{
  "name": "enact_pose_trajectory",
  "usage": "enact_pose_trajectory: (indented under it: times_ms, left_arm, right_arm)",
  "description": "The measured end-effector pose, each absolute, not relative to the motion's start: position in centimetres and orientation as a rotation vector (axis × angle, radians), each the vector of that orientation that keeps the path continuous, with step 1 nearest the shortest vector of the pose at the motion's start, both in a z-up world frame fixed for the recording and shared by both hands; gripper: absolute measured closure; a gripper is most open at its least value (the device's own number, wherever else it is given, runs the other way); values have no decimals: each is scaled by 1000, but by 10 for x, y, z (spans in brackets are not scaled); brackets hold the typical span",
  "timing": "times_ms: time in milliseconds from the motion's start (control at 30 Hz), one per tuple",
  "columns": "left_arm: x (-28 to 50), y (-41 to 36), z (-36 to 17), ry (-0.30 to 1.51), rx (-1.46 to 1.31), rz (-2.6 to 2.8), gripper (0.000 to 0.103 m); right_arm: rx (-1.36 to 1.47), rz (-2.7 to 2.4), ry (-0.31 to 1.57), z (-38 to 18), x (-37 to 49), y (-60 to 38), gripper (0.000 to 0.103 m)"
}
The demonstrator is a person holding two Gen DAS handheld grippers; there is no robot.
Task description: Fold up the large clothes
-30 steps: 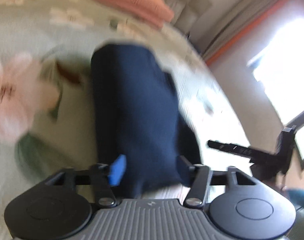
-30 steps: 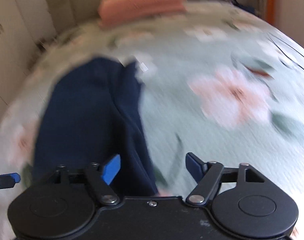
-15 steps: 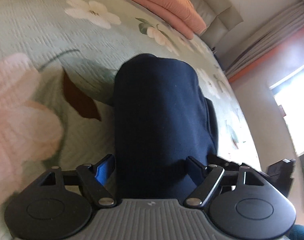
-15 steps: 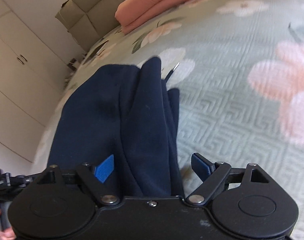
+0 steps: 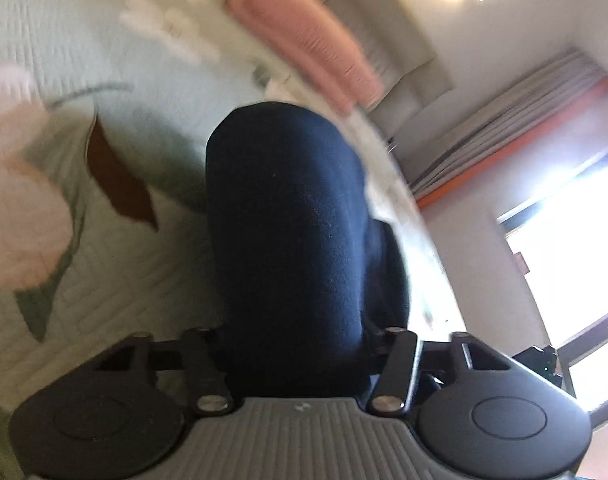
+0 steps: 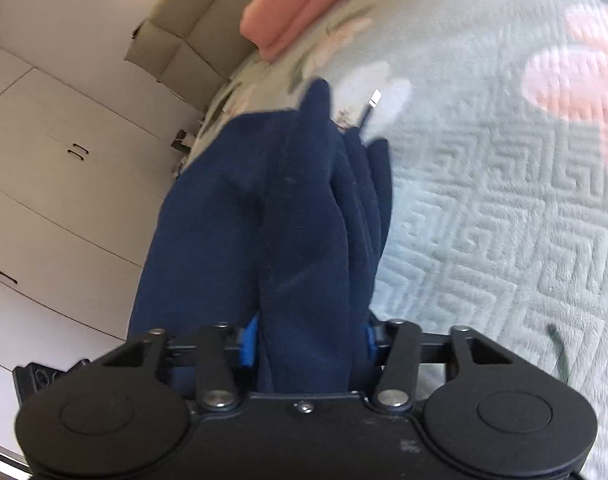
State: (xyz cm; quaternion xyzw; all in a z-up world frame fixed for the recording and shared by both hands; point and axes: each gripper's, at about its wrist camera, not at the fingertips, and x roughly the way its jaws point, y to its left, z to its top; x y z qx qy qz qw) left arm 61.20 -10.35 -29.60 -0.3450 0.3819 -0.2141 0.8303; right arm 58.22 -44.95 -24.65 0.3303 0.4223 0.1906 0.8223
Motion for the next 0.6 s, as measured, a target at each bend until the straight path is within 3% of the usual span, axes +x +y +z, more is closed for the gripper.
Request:
enact_pose_trajectory:
  times_ms: [367,600]
  left_arm:
    - [499,-39,-200,689,-821,-644,50]
    - [410,20,-191,732,-828,-611,50]
  right_arm:
    - [600,415,784,-110,447,-373,52]
    - [614,410,827,-125,374,-315,52]
